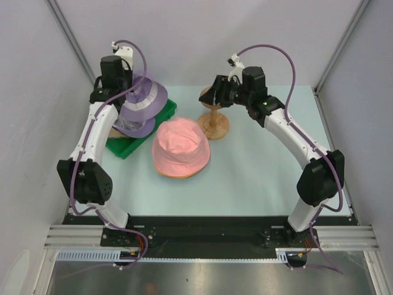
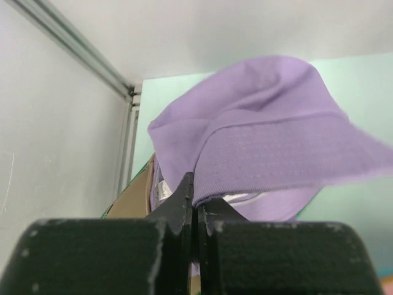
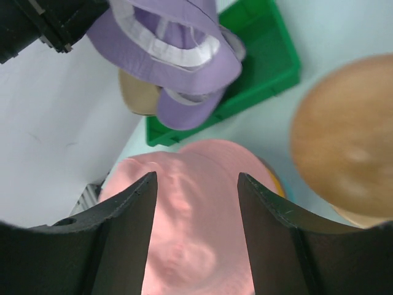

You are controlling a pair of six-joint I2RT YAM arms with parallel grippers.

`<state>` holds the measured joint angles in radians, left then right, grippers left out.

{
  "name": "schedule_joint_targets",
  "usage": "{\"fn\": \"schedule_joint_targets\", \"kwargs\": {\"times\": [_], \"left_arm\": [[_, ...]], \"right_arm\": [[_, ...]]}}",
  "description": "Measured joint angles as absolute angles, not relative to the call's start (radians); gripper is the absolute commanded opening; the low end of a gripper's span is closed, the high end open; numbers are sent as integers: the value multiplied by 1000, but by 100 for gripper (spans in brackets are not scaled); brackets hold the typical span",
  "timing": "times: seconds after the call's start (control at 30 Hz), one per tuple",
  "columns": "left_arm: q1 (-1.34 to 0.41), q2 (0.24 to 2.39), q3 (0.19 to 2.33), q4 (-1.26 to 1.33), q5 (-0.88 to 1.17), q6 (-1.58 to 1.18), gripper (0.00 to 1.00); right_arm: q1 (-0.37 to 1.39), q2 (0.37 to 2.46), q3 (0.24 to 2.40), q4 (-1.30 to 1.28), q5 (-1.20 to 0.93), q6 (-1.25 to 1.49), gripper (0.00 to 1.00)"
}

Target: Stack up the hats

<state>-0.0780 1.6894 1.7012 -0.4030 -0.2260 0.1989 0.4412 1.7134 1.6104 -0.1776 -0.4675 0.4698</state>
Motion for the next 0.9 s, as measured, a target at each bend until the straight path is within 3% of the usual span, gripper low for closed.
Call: {"fn": "schedule_joint_targets", "kwargs": {"times": [0.43,0.9], "left_arm": [[-89,1541,1825,-612,1,84,0],[-154,1363,1810,-677,22,28,0]], "right_arm": [[656,1747,1779,-159,-381,353,62],[871,1750,1807,-228,-234,197,63]]}}
